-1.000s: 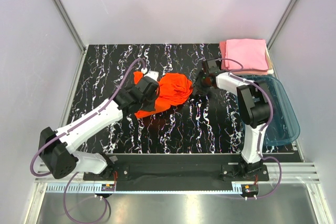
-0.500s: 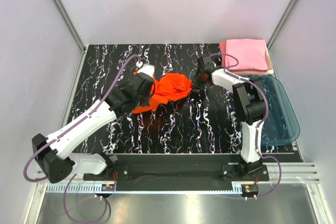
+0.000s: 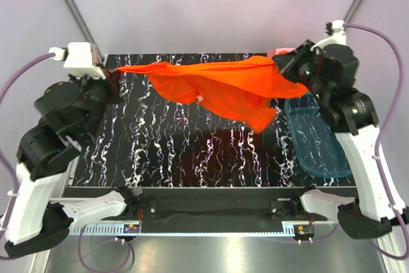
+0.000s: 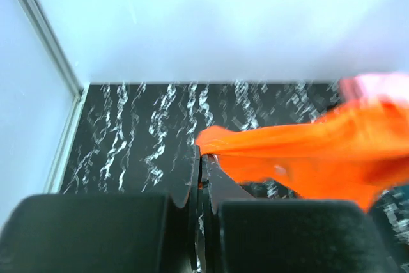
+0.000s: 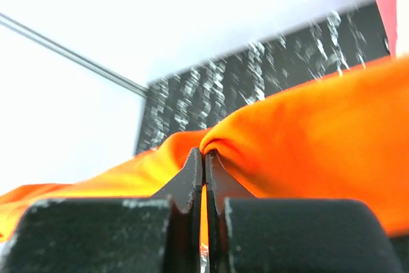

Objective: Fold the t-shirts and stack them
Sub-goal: Flatten the tshirt out

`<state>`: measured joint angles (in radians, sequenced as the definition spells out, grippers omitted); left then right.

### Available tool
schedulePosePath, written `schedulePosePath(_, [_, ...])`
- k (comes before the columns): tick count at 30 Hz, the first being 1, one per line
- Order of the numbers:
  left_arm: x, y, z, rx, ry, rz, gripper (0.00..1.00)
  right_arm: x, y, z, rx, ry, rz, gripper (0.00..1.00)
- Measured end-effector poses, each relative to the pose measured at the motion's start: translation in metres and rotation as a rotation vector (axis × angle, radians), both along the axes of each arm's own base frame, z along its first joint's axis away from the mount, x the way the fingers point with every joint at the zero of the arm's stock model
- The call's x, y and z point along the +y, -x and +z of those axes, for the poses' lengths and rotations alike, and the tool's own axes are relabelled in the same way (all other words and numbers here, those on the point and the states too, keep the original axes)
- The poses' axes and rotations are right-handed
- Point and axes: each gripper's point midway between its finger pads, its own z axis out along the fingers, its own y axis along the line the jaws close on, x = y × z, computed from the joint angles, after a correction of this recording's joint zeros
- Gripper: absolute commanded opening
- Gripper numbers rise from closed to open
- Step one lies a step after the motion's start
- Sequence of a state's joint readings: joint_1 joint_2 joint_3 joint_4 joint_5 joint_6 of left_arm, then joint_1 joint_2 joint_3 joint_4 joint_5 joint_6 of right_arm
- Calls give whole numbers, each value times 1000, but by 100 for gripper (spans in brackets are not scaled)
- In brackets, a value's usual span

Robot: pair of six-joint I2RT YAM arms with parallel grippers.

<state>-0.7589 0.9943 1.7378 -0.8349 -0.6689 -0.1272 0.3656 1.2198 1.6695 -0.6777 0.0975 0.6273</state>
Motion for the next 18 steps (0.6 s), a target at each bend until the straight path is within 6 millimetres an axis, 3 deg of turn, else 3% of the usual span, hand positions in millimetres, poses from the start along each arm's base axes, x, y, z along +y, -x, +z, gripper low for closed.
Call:
schedulePosePath(3, [6,11,8,-28,29,-19,0,-6,16,23,-59,-17,3,0])
schedulePosePath(5, [2,7,1,-17,12,-24,0,-2,5,7,-18,8,8,1])
schedulePosePath(7, [-4,0,-20,24,-34,-23,0,7,-13,-22,55,49,21,2])
schedulePosePath(11, [-15,-12,-83,148,-137,-21,0,38,-59,-121,279,131,114,8])
schedulePosePath(12, [-16,-12,-102,187,-163,-20,0,47,-68,-151,345,147,146,15])
schedulePosePath(14, [-16,-10,-138,263,-208,-16,0,63,-82,-206,467,169,204,23])
schedulePosePath(16, [-12,-6,-163,313,-240,-14,0,78,-92,-263,586,193,259,35])
schedulePosePath(18, [-7,0,-180,350,-261,-8,0,83,-97,-304,673,215,275,42])
